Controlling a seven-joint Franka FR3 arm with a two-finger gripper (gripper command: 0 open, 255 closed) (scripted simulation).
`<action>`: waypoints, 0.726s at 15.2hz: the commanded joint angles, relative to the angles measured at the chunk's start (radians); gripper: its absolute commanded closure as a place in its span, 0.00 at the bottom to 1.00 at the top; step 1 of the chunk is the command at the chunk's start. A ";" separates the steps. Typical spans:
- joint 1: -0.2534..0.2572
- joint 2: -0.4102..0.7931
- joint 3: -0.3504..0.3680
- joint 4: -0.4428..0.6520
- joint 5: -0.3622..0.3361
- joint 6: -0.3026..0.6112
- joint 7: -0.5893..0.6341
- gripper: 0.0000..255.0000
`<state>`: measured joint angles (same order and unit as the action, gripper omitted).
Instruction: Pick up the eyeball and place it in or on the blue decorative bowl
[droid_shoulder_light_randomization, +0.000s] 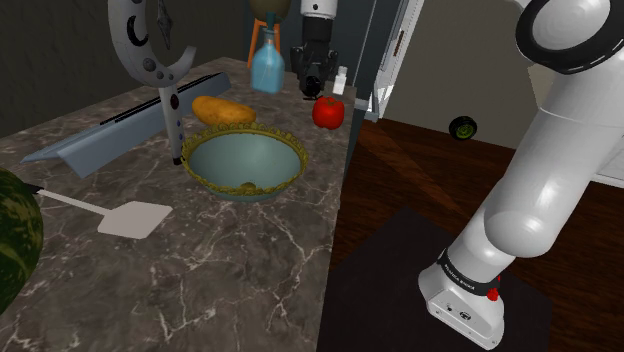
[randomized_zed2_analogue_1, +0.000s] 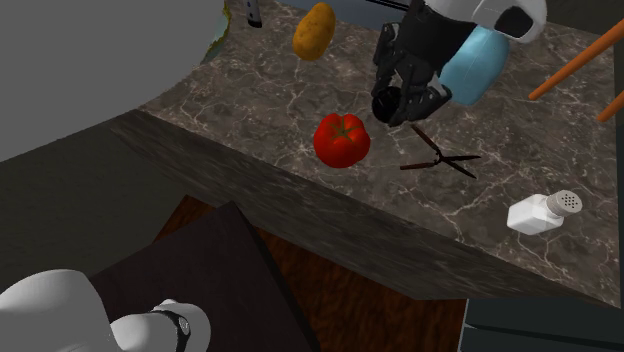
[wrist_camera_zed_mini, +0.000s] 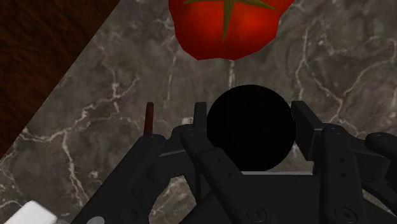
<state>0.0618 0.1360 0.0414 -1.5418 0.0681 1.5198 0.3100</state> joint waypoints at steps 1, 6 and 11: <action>0.001 0.009 0.001 0.041 0.000 -0.033 0.003 1.00; 0.001 0.026 0.001 0.132 0.000 -0.106 0.009 1.00; 0.001 0.051 0.001 0.236 0.000 -0.185 0.014 1.00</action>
<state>0.0620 0.1821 0.0420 -1.3269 0.0678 1.3515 0.3219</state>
